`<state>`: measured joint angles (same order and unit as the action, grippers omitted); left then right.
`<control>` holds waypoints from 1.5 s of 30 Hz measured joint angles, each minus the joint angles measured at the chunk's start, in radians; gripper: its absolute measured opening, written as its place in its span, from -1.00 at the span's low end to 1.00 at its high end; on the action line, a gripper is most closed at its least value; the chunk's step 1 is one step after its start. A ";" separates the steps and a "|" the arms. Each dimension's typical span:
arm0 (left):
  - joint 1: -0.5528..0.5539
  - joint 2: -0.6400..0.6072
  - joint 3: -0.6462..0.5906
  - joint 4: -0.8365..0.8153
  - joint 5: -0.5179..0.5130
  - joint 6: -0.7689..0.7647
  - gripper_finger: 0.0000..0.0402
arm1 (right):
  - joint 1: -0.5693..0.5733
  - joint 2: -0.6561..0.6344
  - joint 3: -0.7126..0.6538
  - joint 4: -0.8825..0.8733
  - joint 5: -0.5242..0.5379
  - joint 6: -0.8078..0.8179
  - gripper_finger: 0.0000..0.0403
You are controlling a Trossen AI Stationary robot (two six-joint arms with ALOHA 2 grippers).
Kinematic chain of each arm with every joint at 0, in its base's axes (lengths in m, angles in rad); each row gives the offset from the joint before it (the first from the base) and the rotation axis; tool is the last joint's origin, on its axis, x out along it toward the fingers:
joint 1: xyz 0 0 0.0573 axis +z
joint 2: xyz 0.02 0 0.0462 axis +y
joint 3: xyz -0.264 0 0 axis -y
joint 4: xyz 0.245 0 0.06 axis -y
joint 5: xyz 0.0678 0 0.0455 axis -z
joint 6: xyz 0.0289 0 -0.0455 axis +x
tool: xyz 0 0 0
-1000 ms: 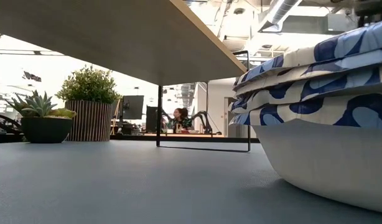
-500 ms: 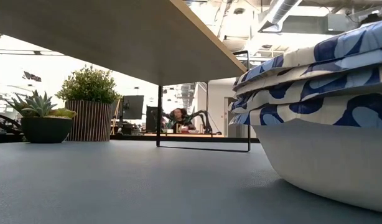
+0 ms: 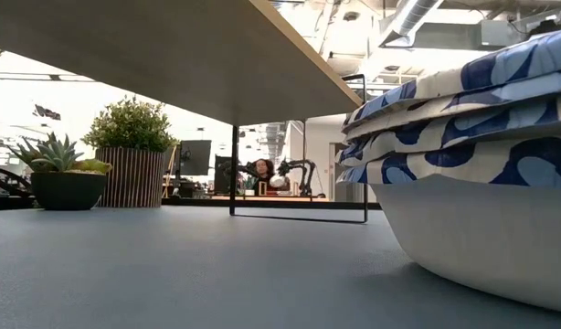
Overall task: Place and stack bowls onto a shelf
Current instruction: Put the white bowl on the shelf
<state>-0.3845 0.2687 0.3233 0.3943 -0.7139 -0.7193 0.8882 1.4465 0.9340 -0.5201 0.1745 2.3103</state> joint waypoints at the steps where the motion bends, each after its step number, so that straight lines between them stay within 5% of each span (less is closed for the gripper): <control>1: 0.000 0.000 0.000 0.000 0.000 -0.001 -0.40 | -0.003 0.012 0.000 0.000 0.003 -0.009 -0.12; 17: 0.000 0.000 0.000 -0.019 -0.021 -0.034 -0.40 | -0.012 0.048 0.000 -0.010 0.115 -0.108 -0.12; 45: 0.000 0.000 0.000 -0.047 -0.020 -0.071 -0.40 | -0.007 0.049 0.000 0.048 0.137 -0.140 -0.12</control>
<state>-0.3847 0.2687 0.3233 0.3477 -0.7338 -0.7902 0.8814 1.4951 0.9340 -0.4722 0.3118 2.1706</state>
